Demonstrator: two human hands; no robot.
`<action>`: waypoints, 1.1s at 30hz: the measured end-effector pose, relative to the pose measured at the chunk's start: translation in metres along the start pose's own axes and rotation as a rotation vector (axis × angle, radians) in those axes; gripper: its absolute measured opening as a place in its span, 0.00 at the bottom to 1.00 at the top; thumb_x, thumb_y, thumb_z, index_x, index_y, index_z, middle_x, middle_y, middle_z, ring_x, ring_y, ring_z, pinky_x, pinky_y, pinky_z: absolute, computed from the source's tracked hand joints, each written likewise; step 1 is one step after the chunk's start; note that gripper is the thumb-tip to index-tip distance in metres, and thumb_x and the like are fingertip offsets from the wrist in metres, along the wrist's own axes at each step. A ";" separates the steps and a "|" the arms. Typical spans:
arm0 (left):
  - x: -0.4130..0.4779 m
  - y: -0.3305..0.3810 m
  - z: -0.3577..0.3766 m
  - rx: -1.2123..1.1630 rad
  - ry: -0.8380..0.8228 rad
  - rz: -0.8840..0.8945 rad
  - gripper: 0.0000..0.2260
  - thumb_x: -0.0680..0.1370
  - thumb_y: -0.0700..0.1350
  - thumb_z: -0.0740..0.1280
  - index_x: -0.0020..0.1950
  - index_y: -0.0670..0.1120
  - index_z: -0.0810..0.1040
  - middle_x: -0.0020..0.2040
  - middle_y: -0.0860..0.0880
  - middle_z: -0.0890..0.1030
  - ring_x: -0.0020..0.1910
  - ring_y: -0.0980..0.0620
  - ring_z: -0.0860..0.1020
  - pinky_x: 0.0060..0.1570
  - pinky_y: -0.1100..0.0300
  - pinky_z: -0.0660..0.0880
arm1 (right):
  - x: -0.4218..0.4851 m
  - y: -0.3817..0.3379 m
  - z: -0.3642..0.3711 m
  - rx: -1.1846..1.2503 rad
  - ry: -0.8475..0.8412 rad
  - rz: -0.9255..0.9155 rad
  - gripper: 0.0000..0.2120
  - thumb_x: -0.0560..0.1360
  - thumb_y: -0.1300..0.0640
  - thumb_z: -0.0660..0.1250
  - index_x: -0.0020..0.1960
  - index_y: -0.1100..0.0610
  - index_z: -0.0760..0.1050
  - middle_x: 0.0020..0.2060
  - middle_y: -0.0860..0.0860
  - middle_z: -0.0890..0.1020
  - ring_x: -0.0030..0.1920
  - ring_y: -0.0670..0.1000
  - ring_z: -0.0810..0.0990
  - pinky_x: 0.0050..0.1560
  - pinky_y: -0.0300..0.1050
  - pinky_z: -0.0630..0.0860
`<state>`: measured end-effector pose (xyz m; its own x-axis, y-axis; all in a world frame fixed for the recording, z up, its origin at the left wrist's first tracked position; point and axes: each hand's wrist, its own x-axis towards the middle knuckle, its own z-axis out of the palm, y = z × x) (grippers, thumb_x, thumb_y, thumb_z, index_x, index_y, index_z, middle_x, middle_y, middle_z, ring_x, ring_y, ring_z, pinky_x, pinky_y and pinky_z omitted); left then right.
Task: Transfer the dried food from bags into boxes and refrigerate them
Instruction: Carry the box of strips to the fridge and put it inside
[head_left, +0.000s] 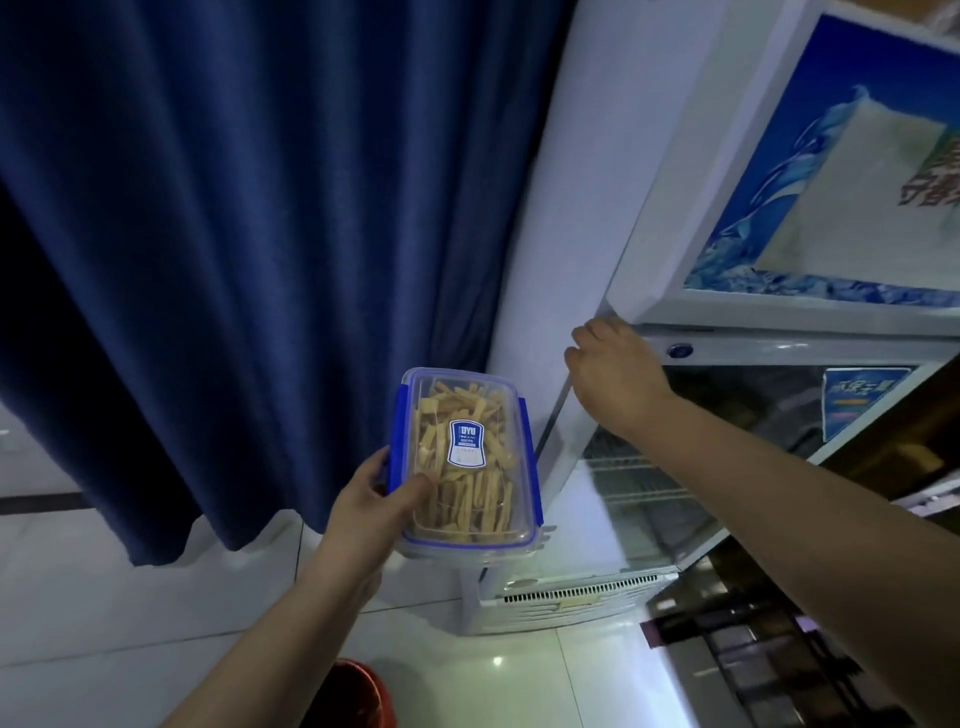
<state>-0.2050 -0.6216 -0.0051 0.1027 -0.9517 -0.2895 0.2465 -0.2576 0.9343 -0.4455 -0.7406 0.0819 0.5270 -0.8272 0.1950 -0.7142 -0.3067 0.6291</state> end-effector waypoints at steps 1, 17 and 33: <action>0.005 0.000 -0.003 0.003 -0.006 -0.005 0.16 0.73 0.40 0.70 0.59 0.51 0.76 0.51 0.45 0.83 0.48 0.44 0.83 0.52 0.45 0.79 | 0.005 0.001 0.002 -0.044 -0.018 -0.019 0.09 0.52 0.66 0.76 0.30 0.60 0.78 0.30 0.56 0.79 0.36 0.57 0.78 0.50 0.50 0.77; 0.003 -0.014 0.005 0.051 -0.007 -0.079 0.11 0.73 0.41 0.70 0.50 0.55 0.75 0.50 0.46 0.83 0.48 0.44 0.82 0.52 0.43 0.78 | -0.002 0.001 0.010 -0.181 -0.060 -0.078 0.07 0.53 0.62 0.76 0.25 0.55 0.77 0.31 0.52 0.77 0.38 0.55 0.77 0.50 0.49 0.77; -0.094 -0.081 0.109 0.059 0.072 -0.052 0.10 0.75 0.43 0.69 0.55 0.50 0.77 0.48 0.44 0.84 0.44 0.43 0.83 0.40 0.51 0.79 | -0.236 0.018 0.001 0.201 0.514 -0.074 0.10 0.68 0.66 0.68 0.31 0.56 0.73 0.29 0.52 0.74 0.35 0.54 0.72 0.44 0.48 0.69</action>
<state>-0.3392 -0.5293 -0.0306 0.1606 -0.9230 -0.3497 0.1959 -0.3175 0.9278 -0.5834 -0.5513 0.0462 0.6998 -0.4790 0.5299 -0.7143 -0.4803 0.5091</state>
